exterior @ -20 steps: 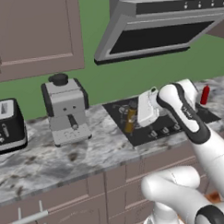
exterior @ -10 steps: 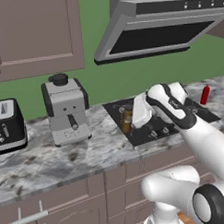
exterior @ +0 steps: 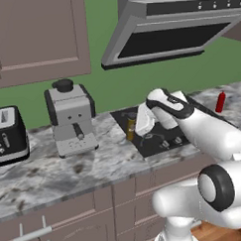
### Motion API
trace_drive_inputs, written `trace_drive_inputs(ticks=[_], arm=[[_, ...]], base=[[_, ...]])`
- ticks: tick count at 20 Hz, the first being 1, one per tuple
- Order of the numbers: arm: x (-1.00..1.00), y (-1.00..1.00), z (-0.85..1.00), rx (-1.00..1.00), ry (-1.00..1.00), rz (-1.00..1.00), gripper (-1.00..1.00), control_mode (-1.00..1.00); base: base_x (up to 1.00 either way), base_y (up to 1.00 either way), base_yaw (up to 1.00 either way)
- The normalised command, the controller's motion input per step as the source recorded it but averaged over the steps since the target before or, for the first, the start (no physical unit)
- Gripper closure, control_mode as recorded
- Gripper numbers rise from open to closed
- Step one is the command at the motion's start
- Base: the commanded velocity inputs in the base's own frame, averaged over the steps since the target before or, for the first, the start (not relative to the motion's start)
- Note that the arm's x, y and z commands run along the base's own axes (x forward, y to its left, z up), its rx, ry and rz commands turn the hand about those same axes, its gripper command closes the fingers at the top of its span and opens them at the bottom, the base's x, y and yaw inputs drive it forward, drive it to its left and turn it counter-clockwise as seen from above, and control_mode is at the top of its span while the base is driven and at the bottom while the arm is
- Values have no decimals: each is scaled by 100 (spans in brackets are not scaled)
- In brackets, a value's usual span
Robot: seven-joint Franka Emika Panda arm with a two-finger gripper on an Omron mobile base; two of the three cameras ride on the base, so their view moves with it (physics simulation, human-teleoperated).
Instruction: Collect the turmeric, ketchup, and shaker from the cabinet and place them next to the stove.
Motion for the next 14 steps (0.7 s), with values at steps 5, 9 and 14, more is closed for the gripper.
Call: trace_drive_inputs(ticks=[5, 9, 14], arm=[[51, 20, -28, -1, 0, 1, 100, -100], [45, 21, -31, -2, 0, 0, 100, -100], [30, 6, -32, -3, 0, 0, 100, -100]], base=[[0, 0, 0], [0, 0, 0], [0, 0, 0]])
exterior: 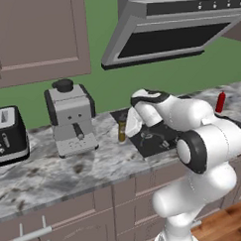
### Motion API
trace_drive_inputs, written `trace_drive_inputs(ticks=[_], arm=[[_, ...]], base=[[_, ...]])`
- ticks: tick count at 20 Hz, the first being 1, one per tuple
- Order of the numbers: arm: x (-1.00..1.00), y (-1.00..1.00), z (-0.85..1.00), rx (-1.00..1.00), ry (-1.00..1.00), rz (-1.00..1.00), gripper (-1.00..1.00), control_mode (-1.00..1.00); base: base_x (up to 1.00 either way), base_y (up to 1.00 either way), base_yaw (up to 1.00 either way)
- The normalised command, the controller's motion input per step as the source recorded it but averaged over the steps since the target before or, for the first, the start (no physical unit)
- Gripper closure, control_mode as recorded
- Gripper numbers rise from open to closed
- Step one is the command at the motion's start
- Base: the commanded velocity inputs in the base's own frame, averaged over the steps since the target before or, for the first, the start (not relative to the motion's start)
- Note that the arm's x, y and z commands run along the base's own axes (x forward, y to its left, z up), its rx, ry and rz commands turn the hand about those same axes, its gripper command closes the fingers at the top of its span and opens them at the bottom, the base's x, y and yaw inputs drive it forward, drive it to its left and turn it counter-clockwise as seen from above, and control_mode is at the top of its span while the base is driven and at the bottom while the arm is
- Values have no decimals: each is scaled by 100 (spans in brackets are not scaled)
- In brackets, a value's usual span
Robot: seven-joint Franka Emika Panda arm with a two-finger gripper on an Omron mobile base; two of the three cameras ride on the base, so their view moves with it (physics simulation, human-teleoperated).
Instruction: Collect the turmeric, ketchup, and shaker from the cabinet and place them next to the stove.
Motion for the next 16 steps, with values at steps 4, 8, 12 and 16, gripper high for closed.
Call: trace_drive_inputs(ticks=[4, 8, 12, 16], arm=[[17, 3, -19, 0, 0, 0, 100, -100], [15, 4, -15, 0, -3, 0, 100, -100], [21, 7, -18, 0, -3, 0, 100, -100], [24, 10, -23, 0, 0, 0, 100, -100]], base=[[0, 0, 0], [0, 0, 0], [0, 0, 0], [0, 0, 0]])
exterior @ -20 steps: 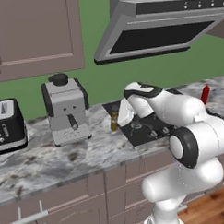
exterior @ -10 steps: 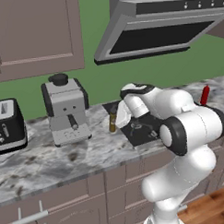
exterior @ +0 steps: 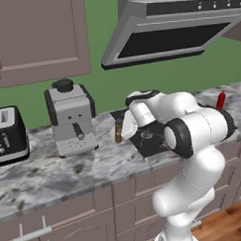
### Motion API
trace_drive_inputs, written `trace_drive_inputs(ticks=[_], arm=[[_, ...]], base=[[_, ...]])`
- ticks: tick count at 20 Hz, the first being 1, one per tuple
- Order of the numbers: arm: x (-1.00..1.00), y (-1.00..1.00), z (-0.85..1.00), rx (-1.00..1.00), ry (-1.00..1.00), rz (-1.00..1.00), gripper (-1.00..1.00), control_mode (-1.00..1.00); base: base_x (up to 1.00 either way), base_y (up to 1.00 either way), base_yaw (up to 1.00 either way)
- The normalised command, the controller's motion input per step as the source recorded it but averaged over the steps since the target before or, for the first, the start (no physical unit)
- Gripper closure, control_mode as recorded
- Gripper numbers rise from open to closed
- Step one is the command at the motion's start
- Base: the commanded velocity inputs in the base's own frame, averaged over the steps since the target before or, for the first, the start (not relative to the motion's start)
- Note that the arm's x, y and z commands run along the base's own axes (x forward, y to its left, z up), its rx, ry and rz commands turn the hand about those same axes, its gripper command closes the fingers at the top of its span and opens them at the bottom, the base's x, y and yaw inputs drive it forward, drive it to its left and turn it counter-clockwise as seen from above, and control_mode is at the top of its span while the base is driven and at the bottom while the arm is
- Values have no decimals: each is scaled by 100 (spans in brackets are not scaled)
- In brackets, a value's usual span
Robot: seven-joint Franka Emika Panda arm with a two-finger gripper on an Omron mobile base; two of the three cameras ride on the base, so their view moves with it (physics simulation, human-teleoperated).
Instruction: Collect the turmeric, ketchup, and shaker from the cabinet and place them next to the stove.
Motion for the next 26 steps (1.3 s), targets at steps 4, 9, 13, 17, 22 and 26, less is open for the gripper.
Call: trace_drive_inputs(ticks=[4, 9, 13, 17, 22, 26], arm=[[24, 10, -25, 0, 0, 0, 100, -100], [29, 3, -24, 0, 0, 0, 100, -100], [24, 0, -24, 0, 0, 0, 100, -100], [24, 2, -25, 0, 0, 0, 100, -100], [9, 3, -27, 0, 0, 0, -100, -100], [-26, 2, -3, 0, -4, 0, -100, -100]], base=[[0, 0, 0], [0, 0, 0], [0, 0, 0], [0, 0, 0], [0, 0, 0], [0, 0, 0]])
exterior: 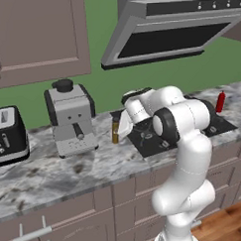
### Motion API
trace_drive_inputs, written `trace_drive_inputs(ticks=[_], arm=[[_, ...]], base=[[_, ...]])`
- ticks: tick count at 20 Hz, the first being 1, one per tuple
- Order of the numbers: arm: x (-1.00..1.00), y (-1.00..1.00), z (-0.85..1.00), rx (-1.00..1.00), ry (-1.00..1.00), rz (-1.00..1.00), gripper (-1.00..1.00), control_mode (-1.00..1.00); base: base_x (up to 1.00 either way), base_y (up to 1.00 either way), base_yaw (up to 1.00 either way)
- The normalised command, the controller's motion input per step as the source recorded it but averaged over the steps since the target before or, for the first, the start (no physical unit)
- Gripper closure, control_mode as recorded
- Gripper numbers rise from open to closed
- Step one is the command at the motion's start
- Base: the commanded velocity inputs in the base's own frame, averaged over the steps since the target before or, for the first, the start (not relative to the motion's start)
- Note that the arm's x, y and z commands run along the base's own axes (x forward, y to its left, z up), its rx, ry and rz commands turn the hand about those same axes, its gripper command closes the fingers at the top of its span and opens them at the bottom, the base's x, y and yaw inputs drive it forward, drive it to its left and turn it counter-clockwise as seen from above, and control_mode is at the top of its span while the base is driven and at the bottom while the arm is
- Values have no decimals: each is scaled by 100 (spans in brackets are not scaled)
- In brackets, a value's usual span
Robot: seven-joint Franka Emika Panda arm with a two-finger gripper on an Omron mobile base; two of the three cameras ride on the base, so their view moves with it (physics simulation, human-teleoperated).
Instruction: Collect the turmeric, ketchup, and shaker from the cabinet and place them next to the stove.
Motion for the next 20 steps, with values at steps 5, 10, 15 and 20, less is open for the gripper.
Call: trace_drive_inputs(ticks=[5, 10, 15, 20], arm=[[-27, 0, 1, 0, -1, -1, -100, -100], [-10, -2, 19, 0, 0, -5, -100, -100], [-1, -28, 41, 0, 5, -11, -100, -100], [-53, -27, 49, 0, 0, -10, -100, -100]], base=[[0, 0, 0], [0, 0, 0], [0, 0, 0], [0, 0, 0]])
